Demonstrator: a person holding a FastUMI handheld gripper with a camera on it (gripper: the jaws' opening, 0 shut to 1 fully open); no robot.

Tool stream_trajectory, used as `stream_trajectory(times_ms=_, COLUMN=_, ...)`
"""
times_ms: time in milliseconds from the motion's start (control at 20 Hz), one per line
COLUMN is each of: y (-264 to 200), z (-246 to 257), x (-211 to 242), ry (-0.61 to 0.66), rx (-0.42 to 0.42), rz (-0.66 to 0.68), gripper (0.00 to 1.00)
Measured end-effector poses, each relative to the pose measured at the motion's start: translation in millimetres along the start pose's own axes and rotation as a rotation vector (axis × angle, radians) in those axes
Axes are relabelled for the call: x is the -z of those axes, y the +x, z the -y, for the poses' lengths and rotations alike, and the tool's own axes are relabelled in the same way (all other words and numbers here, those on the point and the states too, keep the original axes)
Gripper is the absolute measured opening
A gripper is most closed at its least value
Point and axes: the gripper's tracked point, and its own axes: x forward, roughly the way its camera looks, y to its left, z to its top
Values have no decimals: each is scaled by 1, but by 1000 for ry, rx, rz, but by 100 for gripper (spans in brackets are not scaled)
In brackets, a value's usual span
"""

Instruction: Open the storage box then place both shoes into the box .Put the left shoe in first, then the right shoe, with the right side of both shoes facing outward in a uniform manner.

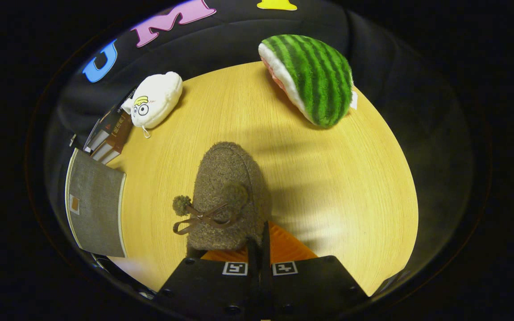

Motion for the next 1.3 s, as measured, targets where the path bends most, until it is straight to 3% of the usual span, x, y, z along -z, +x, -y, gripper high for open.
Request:
stream_trajectory(times_ms=400, y=-45, z=-28, x=8, ry=73, rx=10, rz=19, gripper=5)
stream_trajectory(times_ms=700, y=-97, z=-97, x=2, ry=184, rx=-84, rz=59, gripper=5)
stream_trajectory(times_ms=900, y=-137, z=-163, x=-15, ry=252, rx=-202, rz=94, gripper=5)
stream_trajectory(times_ms=1300, y=-201, z=-265, x=-41, ry=220, rx=-320, rz=204, gripper=5)
